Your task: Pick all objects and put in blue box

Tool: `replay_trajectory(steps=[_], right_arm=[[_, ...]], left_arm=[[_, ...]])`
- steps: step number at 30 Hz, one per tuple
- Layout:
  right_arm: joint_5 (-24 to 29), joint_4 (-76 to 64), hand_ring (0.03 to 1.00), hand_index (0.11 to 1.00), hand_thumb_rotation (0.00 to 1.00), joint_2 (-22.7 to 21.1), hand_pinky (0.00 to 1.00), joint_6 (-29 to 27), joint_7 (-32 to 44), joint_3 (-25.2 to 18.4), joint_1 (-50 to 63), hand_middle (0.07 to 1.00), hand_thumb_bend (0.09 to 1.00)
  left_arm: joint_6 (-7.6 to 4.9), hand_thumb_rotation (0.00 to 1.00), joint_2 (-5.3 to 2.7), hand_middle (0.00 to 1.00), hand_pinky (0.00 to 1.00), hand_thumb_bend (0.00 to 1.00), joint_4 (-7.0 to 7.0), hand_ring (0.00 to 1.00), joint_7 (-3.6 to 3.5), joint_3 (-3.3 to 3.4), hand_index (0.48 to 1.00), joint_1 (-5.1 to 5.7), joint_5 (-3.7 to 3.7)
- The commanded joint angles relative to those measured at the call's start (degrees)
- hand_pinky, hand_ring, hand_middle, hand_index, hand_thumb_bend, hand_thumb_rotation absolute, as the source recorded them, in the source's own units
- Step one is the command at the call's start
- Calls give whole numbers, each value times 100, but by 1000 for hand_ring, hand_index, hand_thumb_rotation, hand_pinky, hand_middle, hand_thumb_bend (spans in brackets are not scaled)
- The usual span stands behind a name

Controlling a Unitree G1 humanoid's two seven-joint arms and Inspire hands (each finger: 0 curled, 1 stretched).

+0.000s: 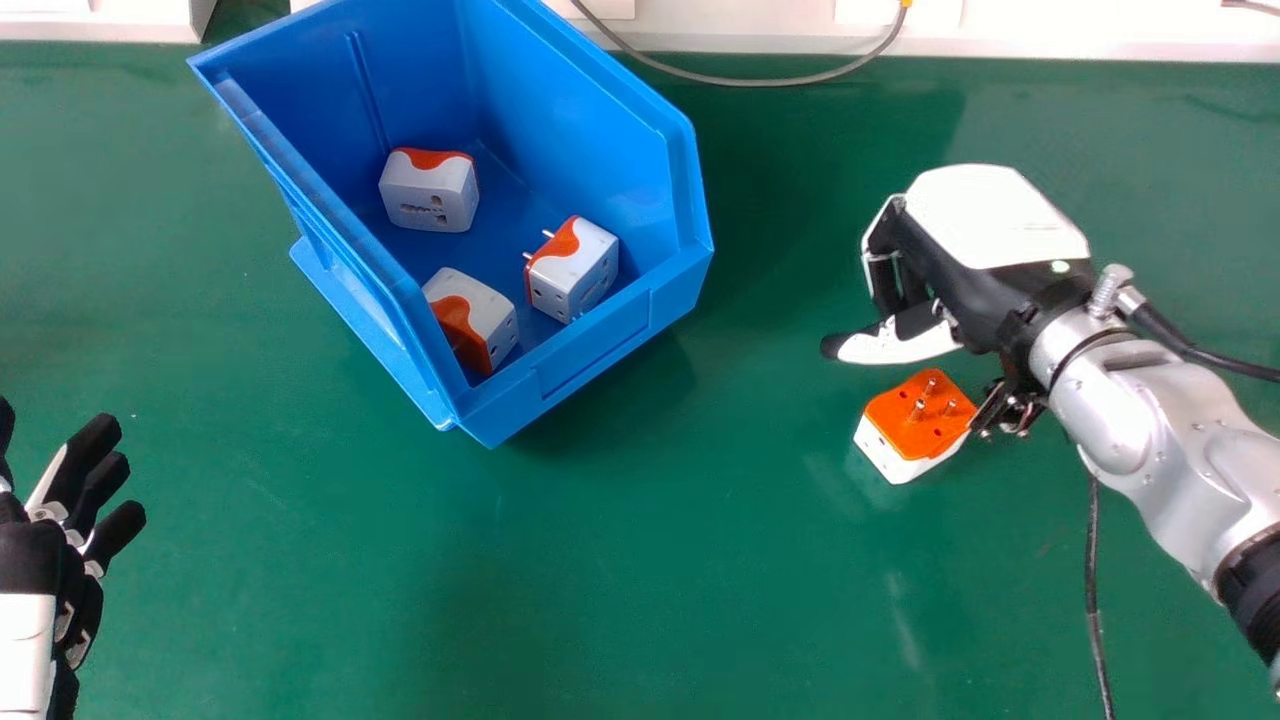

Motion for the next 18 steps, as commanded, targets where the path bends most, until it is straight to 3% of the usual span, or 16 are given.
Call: replay_trajectory(steps=[1, 2, 3, 4, 9, 13, 18], right_arm=[[-77, -1232, 322, 361, 483, -284, 263, 711, 407, -322, 353, 371, 453], [-115, -1510, 390, 436, 522, -316, 318, 899, 523, -374, 459, 440, 503], [-139, -1757, 535, 594, 608, -337, 432, 1066, 626, -428, 560, 588, 623], [-160, -2000, 593, 658, 641, -371, 476, 1204, 699, -492, 679, 648, 677], [-222, -2757, 824, 865, 708, -713, 703, 1335, 893, -700, 1182, 869, 861], [-234, -2932, 878, 907, 713, -787, 753, 1332, 936, -805, 1403, 920, 915], [-274, -2949, 928, 950, 683, -691, 837, 1496, 957, -859, 1510, 967, 990]], left_arm=[[8, 957, 40, 950, 932, 936, 16, 954, 79, 8, 1000, -61, 53], [19, 957, 41, 949, 932, 935, 20, 953, 85, 8, 1000, -79, 65], [35, 957, 45, 949, 931, 930, 24, 952, 92, 7, 1000, -106, 77], [56, 957, 48, 949, 931, 928, 18, 952, 102, 2, 1000, -132, 85], [68, 960, 93, 950, 935, 913, 118, 954, 146, -9, 1000, -273, 141], [45, 963, 134, 951, 937, 905, 246, 955, 137, 4, 1000, -399, 171], [98, 966, 175, 950, 936, 899, 339, 954, 135, 10, 1000, -529, 138]])
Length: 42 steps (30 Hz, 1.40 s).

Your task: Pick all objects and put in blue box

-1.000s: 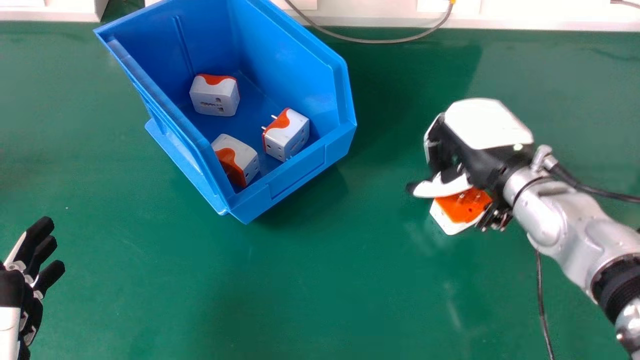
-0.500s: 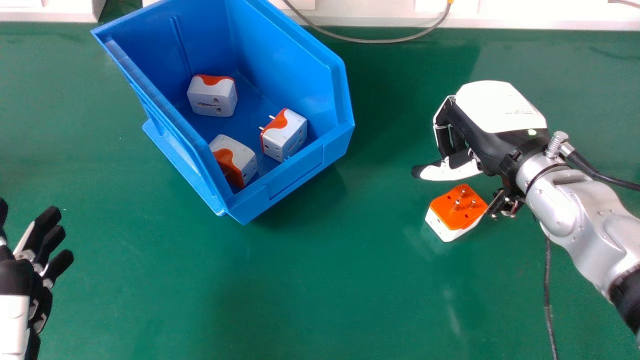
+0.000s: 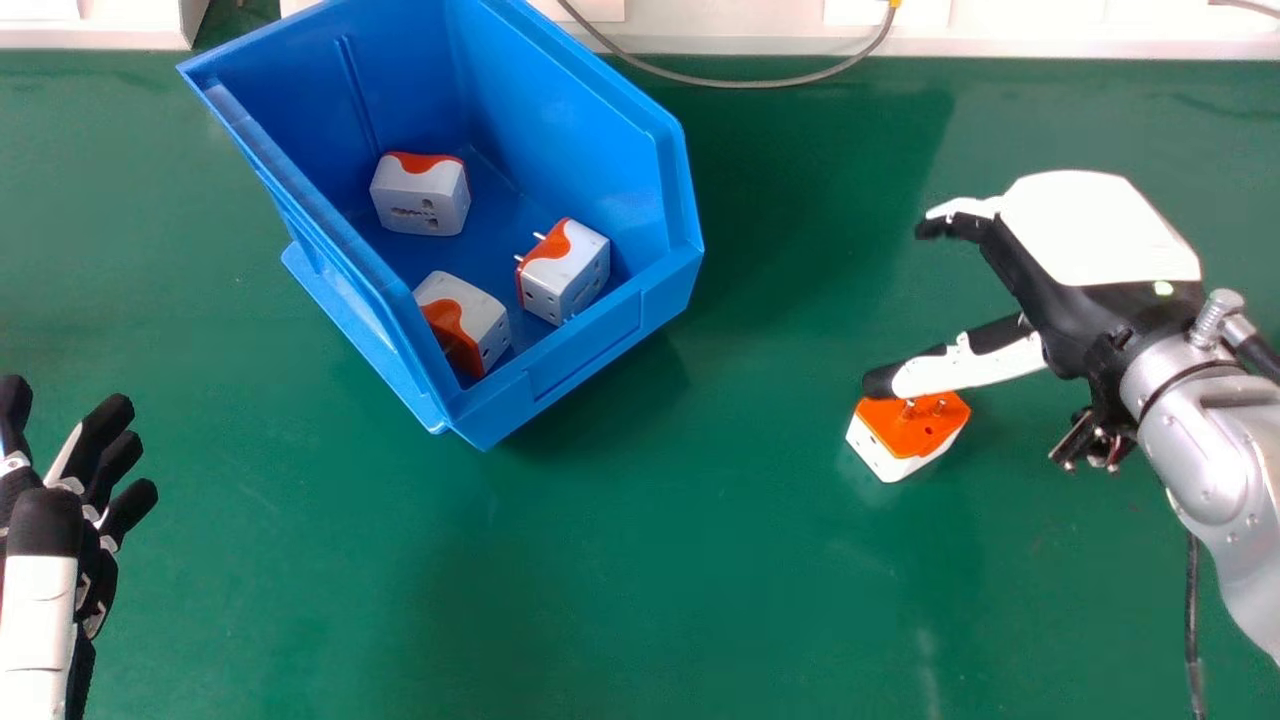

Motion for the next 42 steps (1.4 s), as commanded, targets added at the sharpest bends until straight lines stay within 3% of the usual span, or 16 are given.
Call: replay_trajectory(steps=[1, 5, 9, 14, 19, 30, 36, 42], right_arm=[[-46, -129, 928, 950, 683, 9, 837, 112, -37, -150, -3, 967, 990], [-103, -35, 938, 956, 684, 81, 861, 283, -1, -65, 23, 975, 1000], [-143, 239, 936, 957, 672, 106, 862, 372, 194, 76, -47, 977, 994], [-214, 468, 918, 942, 660, 40, 836, 383, 423, 212, -175, 964, 974], [-330, 566, 903, 926, 646, 48, 806, 372, 594, 325, -208, 947, 945], [-601, 815, 866, 899, 670, -71, 744, 4, 748, 541, -312, 916, 927], [-589, 751, 849, 876, 659, -23, 726, -65, 736, 542, -262, 893, 909], [-559, 931, 836, 870, 638, -46, 722, -299, 752, 590, -328, 881, 867]], left_arm=[[1, 966, 88, 950, 936, 899, 6, 954, 17, 32, 1000, -39, -11], [66, 956, 75, 945, 920, 906, -27, 947, 38, 18, 1000, -85, -20], [102, 950, 39, 941, 915, 901, -124, 944, 76, -23, 1000, -79, 19], [103, 948, 37, 940, 913, 889, -117, 942, 77, -46, 1000, -92, 19], [121, 946, 32, 934, 907, 883, -193, 937, 82, -68, 1000, -57, 8], [148, 943, 57, 932, 903, 880, -268, 935, 60, -47, 1000, 1, -32], [166, 938, 96, 929, 898, 878, -243, 932, 34, -12, 1000, -12, -74], [257, 933, 84, 927, 892, 877, -399, 929, 53, 0, 1000, 60, -106]])
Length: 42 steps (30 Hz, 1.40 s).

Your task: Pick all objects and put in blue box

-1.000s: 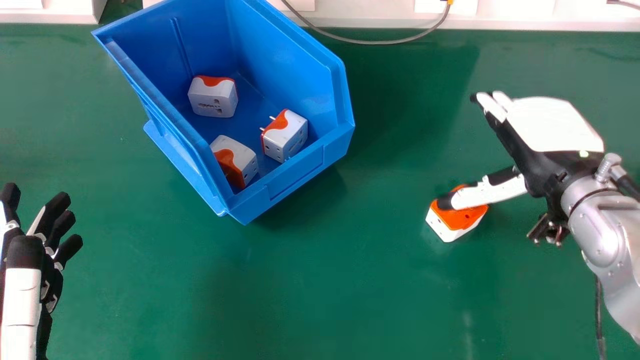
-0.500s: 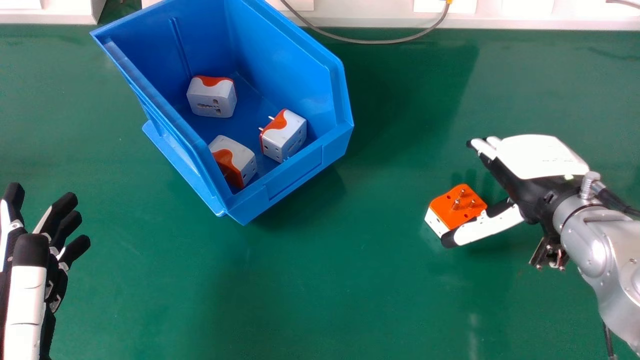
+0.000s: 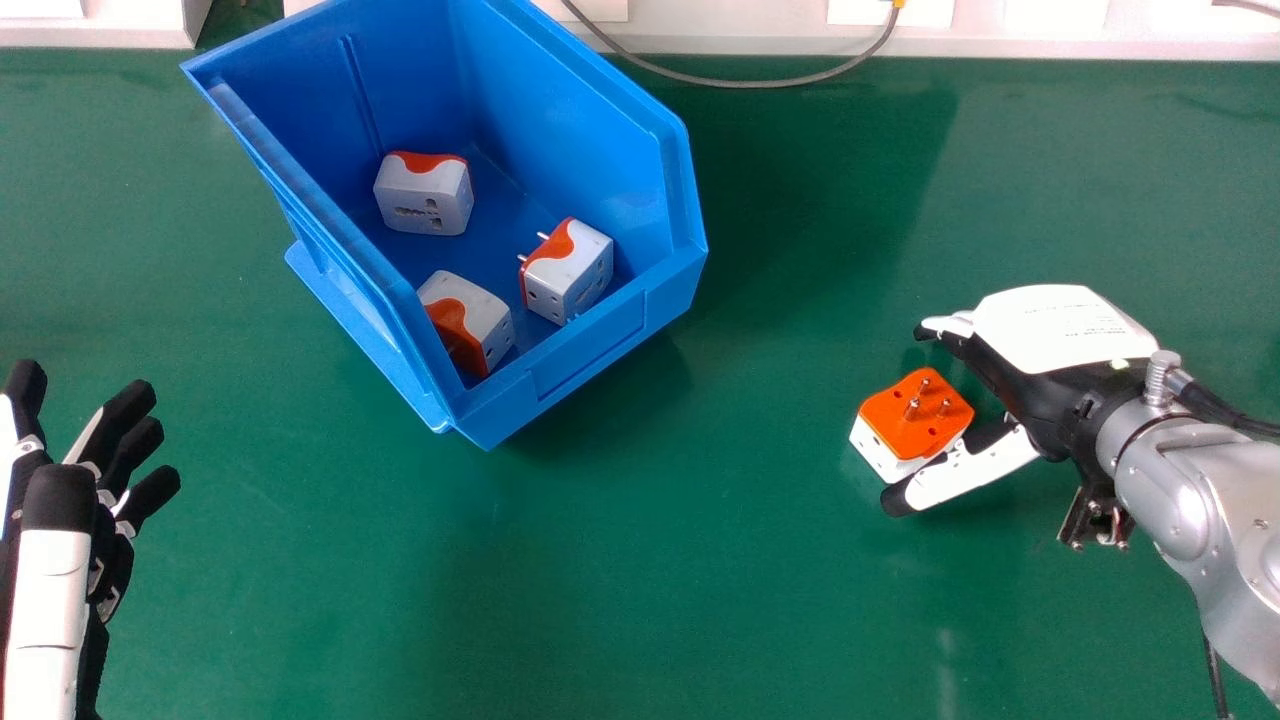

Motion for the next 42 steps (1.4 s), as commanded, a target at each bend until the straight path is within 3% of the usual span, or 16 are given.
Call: replay_trajectory(steps=[1, 6, 8, 9, 12, 14, 16, 18, 19, 24, 35, 42], right_arm=[[-67, 101, 823, 862, 645, -112, 712, -127, -40, 25, -222, 871, 847], [-150, 373, 721, 769, 758, -120, 644, -289, -199, 97, -354, 774, 716], [-93, 643, 684, 724, 777, -49, 618, -501, -549, 59, -396, 731, 682], [-13, 819, 584, 615, 761, 6, 540, -661, -781, 14, -402, 630, 637], [165, 1286, 584, 615, 761, 80, 540, -1082, -1276, -56, -460, 630, 637], [216, 1530, 398, 439, 672, 75, 359, -1274, -1443, -44, -541, 446, 539], [220, 1649, 398, 439, 672, 59, 359, -1377, -1520, -28, -595, 446, 539], [204, 1700, 188, 246, 506, 51, 154, -1403, -1533, -8, -630, 242, 401], [208, 1699, 138, 200, 463, 48, 107, -1405, -1526, -9, -636, 193, 369], [185, 1708, 88, 156, 407, 44, 57, -1372, -1533, 14, -665, 143, 339], [166, 1640, 96, 154, 371, 58, 70, -1240, -1486, 32, -687, 152, 338], [247, 1612, 89, 155, 360, 58, 59, -1216, -1450, -38, -742, 144, 338]], left_arm=[[-3, 932, 68, 926, 891, 879, -156, 928, 8, 72, 1000, 69, -78], [34, 928, 80, 924, 886, 882, -196, 925, 5, 88, 999, 85, -93], [44, 927, 86, 924, 885, 882, -245, 925, 18, 87, 999, 96, -64], [40, 927, 92, 923, 884, 882, -248, 925, 16, 94, 998, 99, -56], [51, 927, 104, 923, 884, 882, -274, 925, 23, 107, 998, 105, -29], [65, 925, 108, 922, 882, 880, -306, 924, 29, 111, 997, 114, -23], [66, 925, 117, 922, 882, 880, -307, 924, 23, 122, 997, 119, -29], [84, 919, 127, 920, 877, 876, -320, 921, 33, 124, 995, 111, -25], [96, 917, 131, 919, 875, 875, -333, 920, 42, 124, 993, 109, -19], [141, 911, 151, 916, 867, 876, -362, 916, 58, 126, 987, 97, -27], [216, 901, 230, 909, 852, 880, -382, 908, 45, 157, 979, 64, -82], [277, 892, 244, 904, 840, 879, -351, 901, 56, 140, 972, -41, -61]])
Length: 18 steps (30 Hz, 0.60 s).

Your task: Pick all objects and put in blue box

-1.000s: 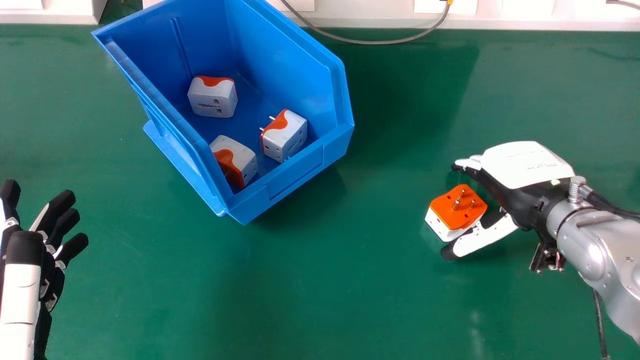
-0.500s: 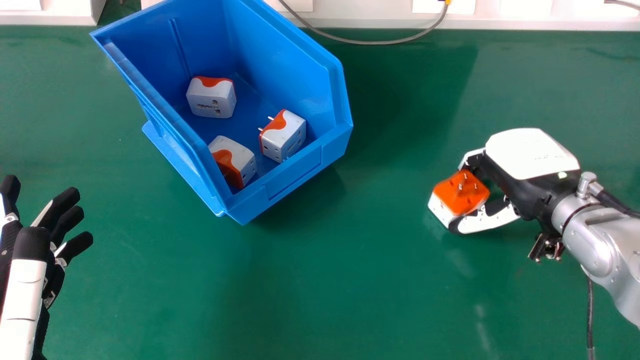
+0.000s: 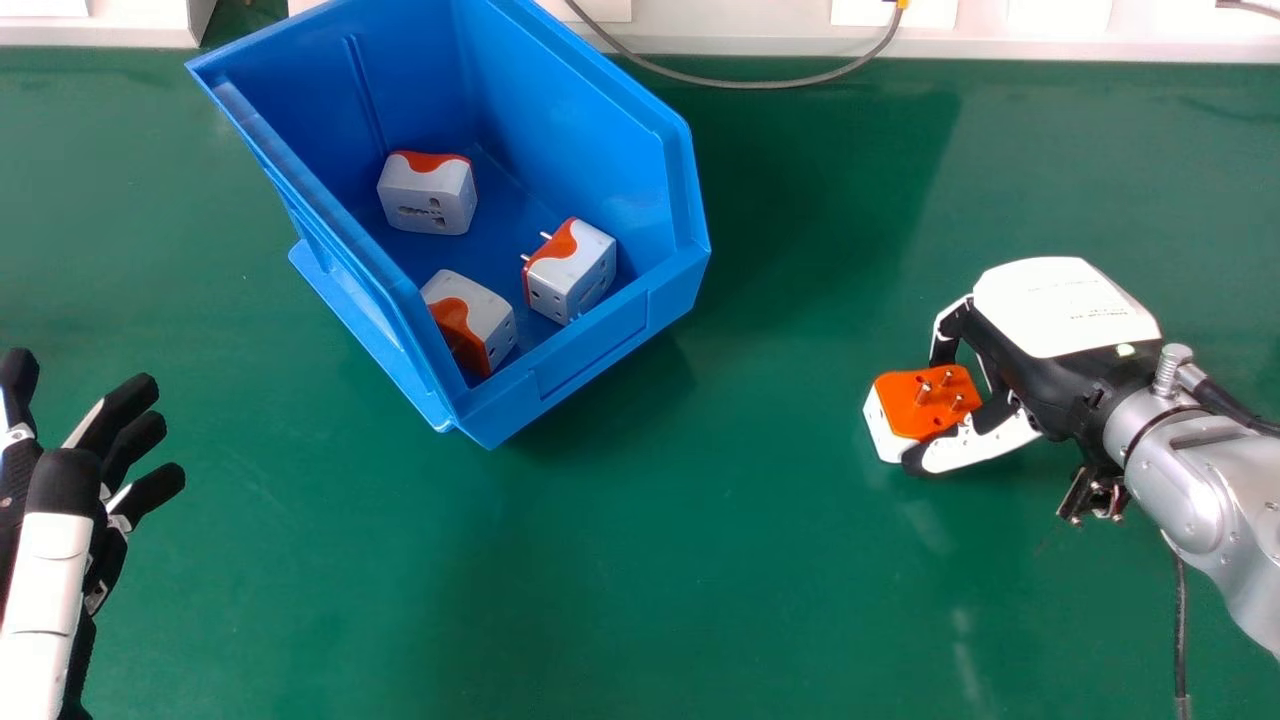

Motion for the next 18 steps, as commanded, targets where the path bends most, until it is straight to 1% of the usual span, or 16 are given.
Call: replay_trajectory(steps=[1, 3, 6, 8, 10, 12, 16, 18], right_arm=[[137, -287, 92, 155, 359, -31, 62, 93, 88, -144, -92, 147, 338], [210, -656, 105, 160, 356, -50, 73, 194, 201, -238, -7, 162, 336], [377, -1714, 108, 163, 337, -66, 75, 402, 416, -481, 385, 168, 336], [549, -2360, 107, 163, 334, -40, 73, 338, 434, -645, 697, 167, 336], [783, -3024, 102, 163, 329, 23, 66, 195, 517, -754, 1004, 161, 336], [989, -3566, 90, 159, 319, 43, 53, 128, 705, -846, 1193, 148, 335], [1300, -4322, 74, 149, 297, 93, 36, 119, 1076, -1028, 1333, 130, 336], [1423, -4755, 73, 147, 290, 163, 34, 114, 1233, -1113, 1330, 128, 336]], left_arm=[[3, 891, 89, 903, 839, 879, -122, 900, 3, 48, 971, -19, -18], [12, 887, 97, 901, 834, 879, -100, 898, -2, 53, 969, -51, -28], [35, 883, 102, 899, 830, 879, -82, 896, -1, 56, 967, -96, -36], [43, 882, 101, 899, 830, 879, -47, 895, -3, 57, 966, -134, -44], [77, 881, 86, 898, 829, 878, -59, 895, 22, 40, 965, -160, -40], [127, 878, 71, 898, 826, 879, -111, 894, 58, 21, 963, -169, -24], [202, 873, 62, 897, 823, 883, -152, 892, 104, 0, 960, -203, -4], [252, 872, 56, 897, 822, 883, -166, 891, 138, -25, 960, -235, 20]])
